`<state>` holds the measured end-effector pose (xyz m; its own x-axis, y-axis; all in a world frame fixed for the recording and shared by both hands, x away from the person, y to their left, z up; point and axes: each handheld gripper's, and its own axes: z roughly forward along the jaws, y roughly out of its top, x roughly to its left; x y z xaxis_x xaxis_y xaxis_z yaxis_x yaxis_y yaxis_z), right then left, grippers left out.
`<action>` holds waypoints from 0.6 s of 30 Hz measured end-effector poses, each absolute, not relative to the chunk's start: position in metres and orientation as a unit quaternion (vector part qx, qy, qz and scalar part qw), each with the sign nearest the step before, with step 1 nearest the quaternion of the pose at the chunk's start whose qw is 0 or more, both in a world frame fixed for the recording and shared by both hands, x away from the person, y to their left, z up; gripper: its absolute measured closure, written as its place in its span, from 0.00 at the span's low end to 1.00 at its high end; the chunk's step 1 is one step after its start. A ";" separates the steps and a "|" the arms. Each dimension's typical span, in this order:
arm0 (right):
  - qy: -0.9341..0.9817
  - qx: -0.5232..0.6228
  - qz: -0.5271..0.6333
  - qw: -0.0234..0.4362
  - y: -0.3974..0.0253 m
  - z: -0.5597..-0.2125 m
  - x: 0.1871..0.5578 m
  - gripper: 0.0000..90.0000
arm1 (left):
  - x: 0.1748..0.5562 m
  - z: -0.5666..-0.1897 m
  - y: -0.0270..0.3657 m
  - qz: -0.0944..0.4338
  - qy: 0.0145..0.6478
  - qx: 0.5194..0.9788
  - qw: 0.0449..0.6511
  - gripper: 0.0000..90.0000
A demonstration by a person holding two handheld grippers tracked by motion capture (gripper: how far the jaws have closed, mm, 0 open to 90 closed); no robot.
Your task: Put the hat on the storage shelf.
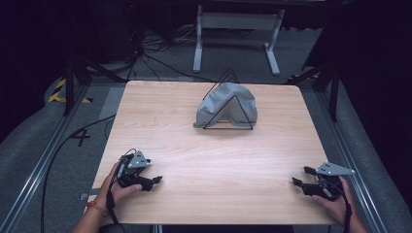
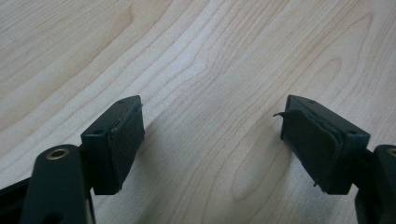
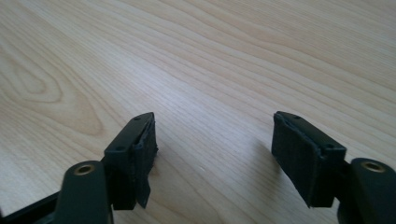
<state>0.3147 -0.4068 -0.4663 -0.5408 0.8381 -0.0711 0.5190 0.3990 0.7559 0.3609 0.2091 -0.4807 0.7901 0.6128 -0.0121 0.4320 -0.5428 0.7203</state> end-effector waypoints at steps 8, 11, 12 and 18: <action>0.798 0.441 0.352 0.212 -0.409 -0.467 0.318 0.26 | 0.359 -0.481 0.210 0.131 0.306 0.867 0.370 0.21; 0.798 0.441 0.353 0.212 -0.409 -0.467 0.318 0.26 | 0.359 -0.481 0.210 0.131 0.306 0.867 0.371 0.21; 0.798 0.441 0.352 0.212 -0.409 -0.467 0.318 0.26 | 0.359 -0.481 0.210 0.131 0.306 0.867 0.371 0.21; 0.800 0.437 0.352 0.211 -0.409 -0.467 0.319 0.25 | 0.358 -0.481 0.210 0.127 0.312 0.865 0.371 0.21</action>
